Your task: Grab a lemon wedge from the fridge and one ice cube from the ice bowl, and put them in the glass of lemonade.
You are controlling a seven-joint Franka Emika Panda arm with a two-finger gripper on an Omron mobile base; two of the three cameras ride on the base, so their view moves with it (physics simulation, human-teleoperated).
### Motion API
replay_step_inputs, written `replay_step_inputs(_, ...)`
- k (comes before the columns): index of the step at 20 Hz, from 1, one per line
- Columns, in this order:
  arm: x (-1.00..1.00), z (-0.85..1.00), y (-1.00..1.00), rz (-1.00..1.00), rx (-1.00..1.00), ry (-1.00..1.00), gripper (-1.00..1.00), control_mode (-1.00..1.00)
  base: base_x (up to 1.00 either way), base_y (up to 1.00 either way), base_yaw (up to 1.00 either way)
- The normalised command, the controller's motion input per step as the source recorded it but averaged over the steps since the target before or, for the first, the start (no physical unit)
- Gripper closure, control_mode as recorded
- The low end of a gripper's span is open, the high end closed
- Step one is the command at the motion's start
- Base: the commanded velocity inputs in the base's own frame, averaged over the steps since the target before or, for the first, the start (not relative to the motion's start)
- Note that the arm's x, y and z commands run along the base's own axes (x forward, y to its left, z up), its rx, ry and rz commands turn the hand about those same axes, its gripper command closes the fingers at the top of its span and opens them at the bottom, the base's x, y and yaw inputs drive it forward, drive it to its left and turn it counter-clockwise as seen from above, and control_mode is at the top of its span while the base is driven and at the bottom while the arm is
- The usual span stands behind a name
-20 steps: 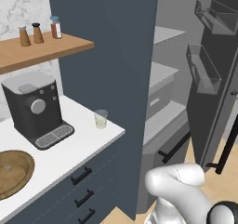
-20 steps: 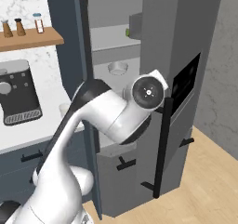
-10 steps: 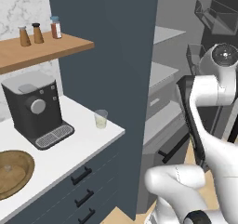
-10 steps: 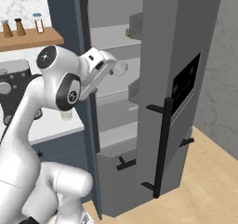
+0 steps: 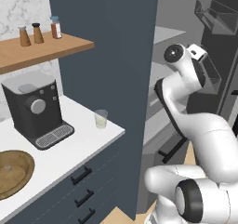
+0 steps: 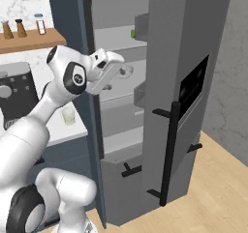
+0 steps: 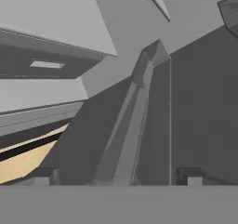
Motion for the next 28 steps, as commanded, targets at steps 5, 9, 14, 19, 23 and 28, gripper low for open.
replay_step_inputs(5, 0.38, -0.21, -0.4, -0.17, 0.0, 0.11, -1.0, -1.0, 0.0, 0.0, 0.0)
replay_step_inputs(9, 0.32, -0.12, -0.4, -0.14, -0.02, 0.1, -1.0, -1.0, 0.0, 0.0, 0.0)
replay_step_inputs(14, 0.17, -0.02, -0.76, -0.06, -0.03, 0.04, -1.0, -1.0, 0.0, 0.0, 0.0)
replay_step_inputs(19, 0.0, -0.01, -0.9, -0.09, 0.0, 0.01, -1.0, -1.0, 0.0, 0.0, 0.0)
replay_step_inputs(23, 0.0, 0.0, -0.99, -0.08, 0.0, 0.0, -1.0, -1.0, 0.0, 0.0, 0.0)
replay_step_inputs(28, 0.0, 0.0, -1.0, -0.05, 0.0, -0.01, -1.0, -1.0, 0.0, 0.0, 0.0)
